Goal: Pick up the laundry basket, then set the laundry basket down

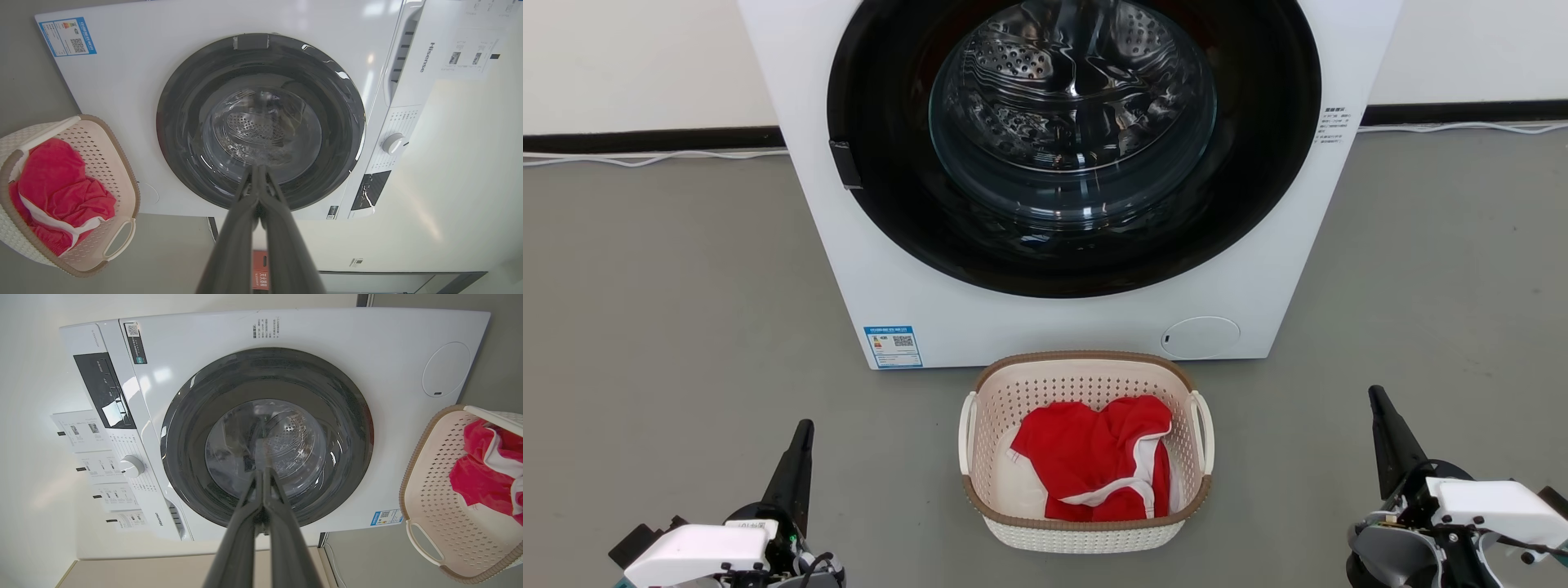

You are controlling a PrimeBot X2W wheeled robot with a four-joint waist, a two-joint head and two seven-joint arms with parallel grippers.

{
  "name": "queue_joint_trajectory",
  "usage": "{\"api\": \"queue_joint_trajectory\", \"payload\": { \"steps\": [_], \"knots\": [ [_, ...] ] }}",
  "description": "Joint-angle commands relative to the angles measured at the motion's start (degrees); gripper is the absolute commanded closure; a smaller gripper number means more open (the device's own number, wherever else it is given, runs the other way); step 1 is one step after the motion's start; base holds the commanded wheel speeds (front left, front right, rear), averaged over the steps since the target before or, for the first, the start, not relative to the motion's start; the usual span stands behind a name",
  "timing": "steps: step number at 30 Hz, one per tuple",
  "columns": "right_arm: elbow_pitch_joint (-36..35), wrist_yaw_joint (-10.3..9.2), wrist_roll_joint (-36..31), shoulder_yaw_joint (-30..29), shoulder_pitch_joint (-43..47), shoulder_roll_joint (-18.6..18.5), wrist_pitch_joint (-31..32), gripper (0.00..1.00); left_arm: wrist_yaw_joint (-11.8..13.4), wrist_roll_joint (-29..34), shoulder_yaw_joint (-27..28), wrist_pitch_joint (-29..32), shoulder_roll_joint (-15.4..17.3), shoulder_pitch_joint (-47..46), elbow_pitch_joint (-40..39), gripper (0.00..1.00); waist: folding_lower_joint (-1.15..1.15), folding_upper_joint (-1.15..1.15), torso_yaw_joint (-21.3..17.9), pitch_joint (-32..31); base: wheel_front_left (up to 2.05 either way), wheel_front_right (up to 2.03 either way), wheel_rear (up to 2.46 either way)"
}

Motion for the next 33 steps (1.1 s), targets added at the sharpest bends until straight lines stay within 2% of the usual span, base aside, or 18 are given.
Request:
{"api": "queue_joint_trajectory", "payload": {
  "steps": [1, 33],
  "knots": [
    [-1.74, 0.01, 0.38, 1.03, -0.64, -0.46, 0.42, 1.0, -0.4, -0.02, 1.73, 0.15, 0.77, -3.21, -1.65, 1.0, 0.0, 0.0, 0.0, 0.0, 0.0, 0.0, 0.0],
    [-1.74, 0.01, 0.38, 1.03, -0.64, -0.46, 0.42, 1.0, -0.4, -0.02, 1.73, 0.15, 0.77, -3.21, -1.65, 1.0, 0.0, 0.0, 0.0, 0.0, 0.0, 0.0, 0.0]
  ]
}}
